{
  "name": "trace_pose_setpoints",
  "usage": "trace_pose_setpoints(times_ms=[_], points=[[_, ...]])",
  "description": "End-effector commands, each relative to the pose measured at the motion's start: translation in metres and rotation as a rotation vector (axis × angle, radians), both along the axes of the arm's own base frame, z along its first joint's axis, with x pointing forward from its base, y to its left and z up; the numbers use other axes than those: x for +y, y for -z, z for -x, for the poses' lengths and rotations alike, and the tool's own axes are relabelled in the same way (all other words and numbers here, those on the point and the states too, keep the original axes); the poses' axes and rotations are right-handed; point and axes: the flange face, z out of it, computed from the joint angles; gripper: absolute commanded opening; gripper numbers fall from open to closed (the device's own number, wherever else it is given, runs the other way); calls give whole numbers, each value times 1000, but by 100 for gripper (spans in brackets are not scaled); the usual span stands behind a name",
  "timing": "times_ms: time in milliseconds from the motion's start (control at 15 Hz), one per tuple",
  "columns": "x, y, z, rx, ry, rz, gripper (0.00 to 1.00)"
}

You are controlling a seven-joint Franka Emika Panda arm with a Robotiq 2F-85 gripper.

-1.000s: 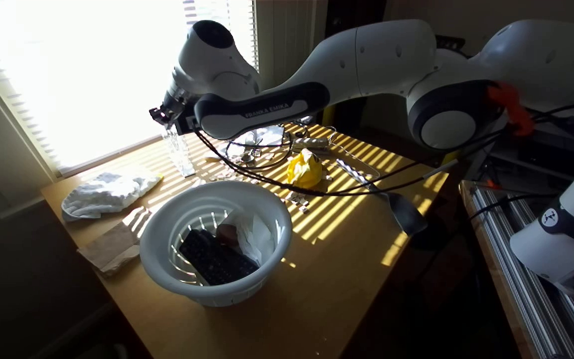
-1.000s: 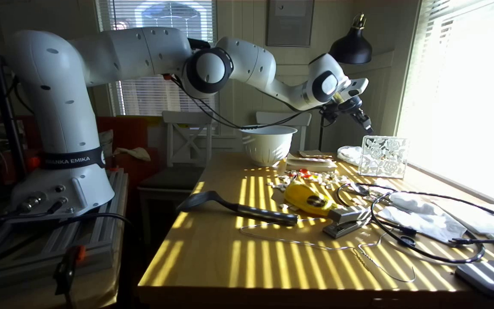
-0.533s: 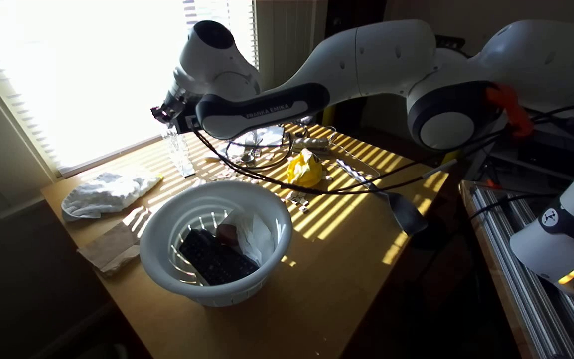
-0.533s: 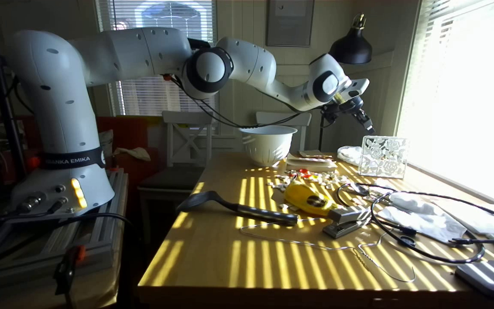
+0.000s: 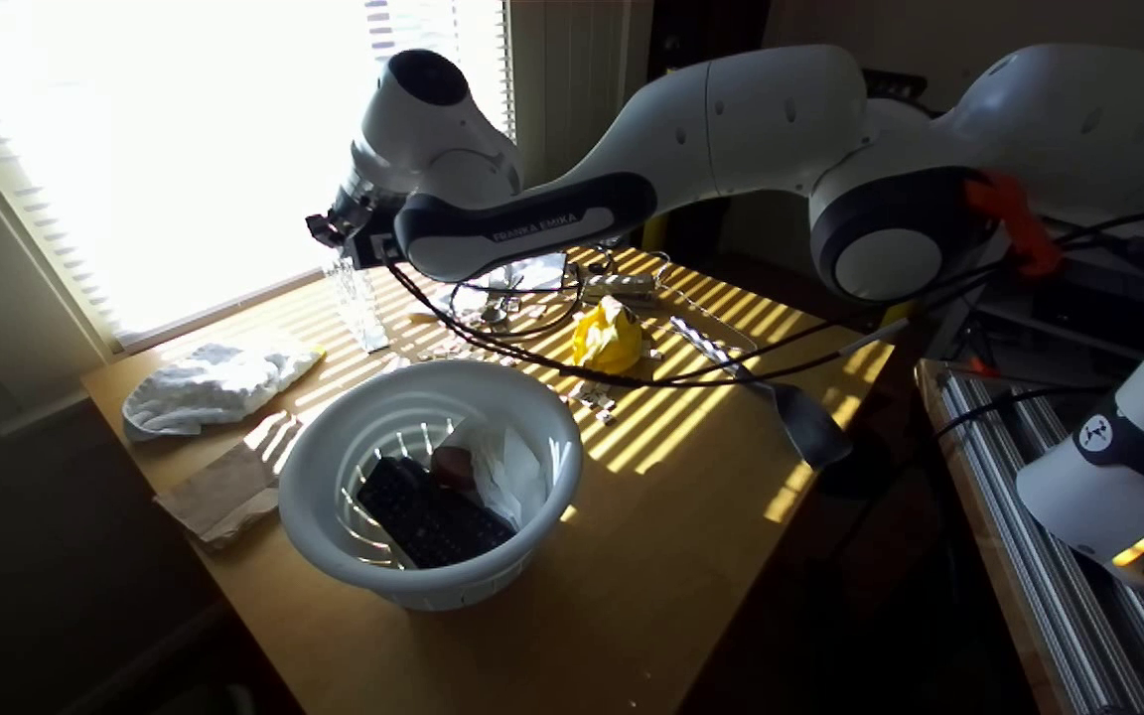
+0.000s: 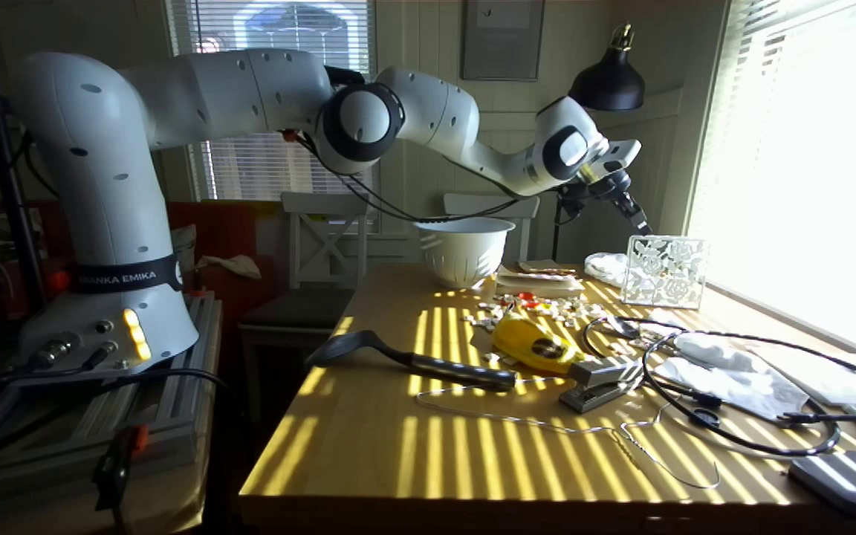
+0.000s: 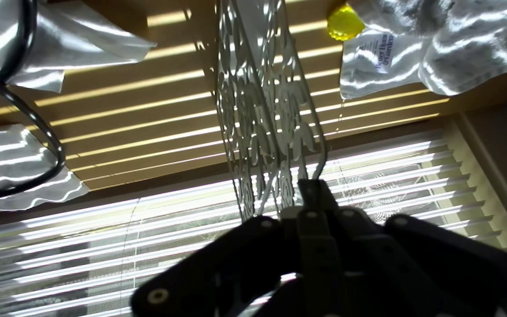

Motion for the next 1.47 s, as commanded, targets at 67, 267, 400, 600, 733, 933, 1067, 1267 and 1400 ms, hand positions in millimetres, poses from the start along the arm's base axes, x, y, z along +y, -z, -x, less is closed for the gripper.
trace_pose_setpoints(times_ms=[67,267,400,600,733,933,1067,1267,1400], points=[[-2,3,0,-27,21,1,0],[-1,2,0,-34,21,2,0],[-1,2,0,-31,20,-1,0],[-2,6,1,-3,32,-13,0],[-2,10,1,18,36,-22,0],[-2,17,2,53,33,-35,0],[-1,22,3,83,24,-47,0],[-1,20,3,82,19,-44,0],[-2,18,3,85,24,-55,26]])
